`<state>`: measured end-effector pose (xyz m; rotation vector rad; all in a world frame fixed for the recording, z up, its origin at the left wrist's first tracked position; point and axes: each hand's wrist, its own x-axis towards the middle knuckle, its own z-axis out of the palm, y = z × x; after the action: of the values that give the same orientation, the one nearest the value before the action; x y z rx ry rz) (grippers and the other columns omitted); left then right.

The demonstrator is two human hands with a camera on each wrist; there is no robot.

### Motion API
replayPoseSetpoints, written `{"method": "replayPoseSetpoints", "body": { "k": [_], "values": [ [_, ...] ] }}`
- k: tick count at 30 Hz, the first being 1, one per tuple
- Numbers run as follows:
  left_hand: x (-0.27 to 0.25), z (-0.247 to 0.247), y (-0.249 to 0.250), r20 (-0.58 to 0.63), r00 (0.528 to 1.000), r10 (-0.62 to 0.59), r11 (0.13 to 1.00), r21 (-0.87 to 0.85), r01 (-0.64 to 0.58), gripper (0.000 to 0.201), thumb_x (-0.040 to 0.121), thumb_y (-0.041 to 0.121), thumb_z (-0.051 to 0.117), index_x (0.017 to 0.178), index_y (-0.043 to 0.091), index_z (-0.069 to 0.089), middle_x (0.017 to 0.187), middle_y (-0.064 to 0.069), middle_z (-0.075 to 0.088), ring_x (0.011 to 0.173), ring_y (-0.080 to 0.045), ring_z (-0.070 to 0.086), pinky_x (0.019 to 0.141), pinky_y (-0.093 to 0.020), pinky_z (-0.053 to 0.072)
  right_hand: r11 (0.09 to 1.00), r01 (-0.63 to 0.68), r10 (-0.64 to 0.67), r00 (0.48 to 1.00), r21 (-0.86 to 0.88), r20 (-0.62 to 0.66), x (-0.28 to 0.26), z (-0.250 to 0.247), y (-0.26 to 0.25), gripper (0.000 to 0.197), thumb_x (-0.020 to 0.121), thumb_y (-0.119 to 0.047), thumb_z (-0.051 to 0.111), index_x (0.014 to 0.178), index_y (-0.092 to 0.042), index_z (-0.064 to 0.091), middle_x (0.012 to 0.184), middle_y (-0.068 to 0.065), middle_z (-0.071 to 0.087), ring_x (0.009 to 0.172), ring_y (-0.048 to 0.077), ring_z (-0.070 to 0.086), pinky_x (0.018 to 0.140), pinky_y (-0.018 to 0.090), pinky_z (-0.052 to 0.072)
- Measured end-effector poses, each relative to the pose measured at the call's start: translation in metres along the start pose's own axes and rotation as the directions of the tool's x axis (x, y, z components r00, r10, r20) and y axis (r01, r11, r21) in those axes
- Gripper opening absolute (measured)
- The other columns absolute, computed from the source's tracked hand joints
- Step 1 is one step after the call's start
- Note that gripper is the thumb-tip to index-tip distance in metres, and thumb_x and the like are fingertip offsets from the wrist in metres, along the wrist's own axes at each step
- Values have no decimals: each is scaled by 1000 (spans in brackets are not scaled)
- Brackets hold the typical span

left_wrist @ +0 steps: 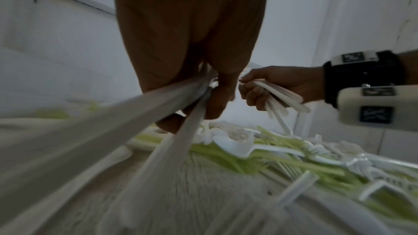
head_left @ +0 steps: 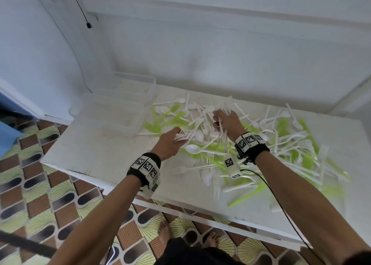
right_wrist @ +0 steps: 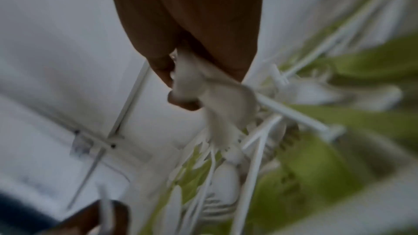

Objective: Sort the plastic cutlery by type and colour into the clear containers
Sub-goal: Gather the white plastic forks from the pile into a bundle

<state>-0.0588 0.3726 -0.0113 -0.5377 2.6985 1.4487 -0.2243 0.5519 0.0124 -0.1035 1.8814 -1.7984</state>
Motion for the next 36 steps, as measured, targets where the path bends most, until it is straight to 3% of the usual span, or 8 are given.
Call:
{"method": "replayPoseSetpoints", "body": {
  "k": [3, 6, 9, 18, 25, 31, 33, 36],
  "values": [
    [-9, 12, -4, 102, 995, 0, 991, 131, -13, 38, 83, 38, 81, 92, 12, 54, 84, -7, 62, 72, -23, 54, 60, -26, 38, 899, 72, -17, 991, -432, 129, 15, 3, -9, 18, 99, -23, 59, 105, -10, 48, 79, 8, 61, 62, 25, 53, 54, 35, 46],
    [-16, 21, -2, 173, 985, -7, 959, 280, -42, 52, 70, 49, 87, 102, 18, 61, 92, -3, 66, 84, -21, 59, 70, -31, 43, 358, 189, -15, 980, -914, 197, 29, 2, -11, 51, 94, -45, 64, 125, -7, 49, 109, 14, 62, 96, 33, 61, 78, 38, 48],
    [-19, 30, -4, 222, 975, -11, 813, 570, -120, 63, 71, 58, 81, 120, 23, 61, 107, -1, 67, 102, -21, 60, 77, -31, 41, 155, 185, 6, 982, -970, 188, 32, 8, -6, 63, 87, -54, 69, 124, -5, 58, 119, 17, 65, 109, 34, 61, 79, 35, 48],
    [-11, 17, -4, 250, 968, -10, 719, 675, -167, 53, 81, 49, 75, 128, 28, 63, 123, -1, 64, 116, -21, 58, 92, -30, 42, 357, 6, 49, 998, -934, 25, 30, 12, 0, 82, 77, -53, 79, 141, -9, 53, 132, 13, 65, 122, 31, 60, 96, 35, 50],
    [9, -5, 17, 354, 934, 50, 744, 610, -271, 30, 76, 46, 75, 102, 32, 68, 92, 11, 61, 91, -17, 59, 72, -27, 36, 542, 94, -39, 996, -835, 86, 17, 11, -20, 33, 76, -40, 74, 83, -8, 67, 67, 5, 68, 52, 17, 67, 59, 26, 48],
    [25, -35, 34, 302, 943, 140, 814, 507, -284, 22, 73, 41, 76, 66, 41, 56, 65, 18, 63, 72, -7, 60, 60, -24, 38, 704, 115, -100, 993, -701, 62, 5, 5, -22, 75, 81, -25, 80, 147, -13, 48, 121, 6, 67, 68, 14, 66, 61, 22, 51],
    [31, -44, 35, 276, 950, 145, 805, 526, -276, 18, 73, 48, 76, 67, 40, 60, 67, 18, 64, 73, -6, 61, 61, -24, 41, 729, 161, -167, 984, -665, 55, 1, 3, -22, 63, 80, -29, 82, 136, -15, 59, 102, 3, 73, 72, 15, 66, 70, 28, 54],
    [39, -55, 32, 194, 963, 187, 790, 553, -265, 18, 72, 52, 75, 74, 39, 63, 73, 15, 66, 77, -9, 62, 63, -24, 42, 795, 216, -281, 959, -566, -30, -6, 1, -26, 20, 79, -31, 82, 79, -19, 66, 67, -5, 65, 59, 11, 58, 60, 28, 50]
  ]
}}
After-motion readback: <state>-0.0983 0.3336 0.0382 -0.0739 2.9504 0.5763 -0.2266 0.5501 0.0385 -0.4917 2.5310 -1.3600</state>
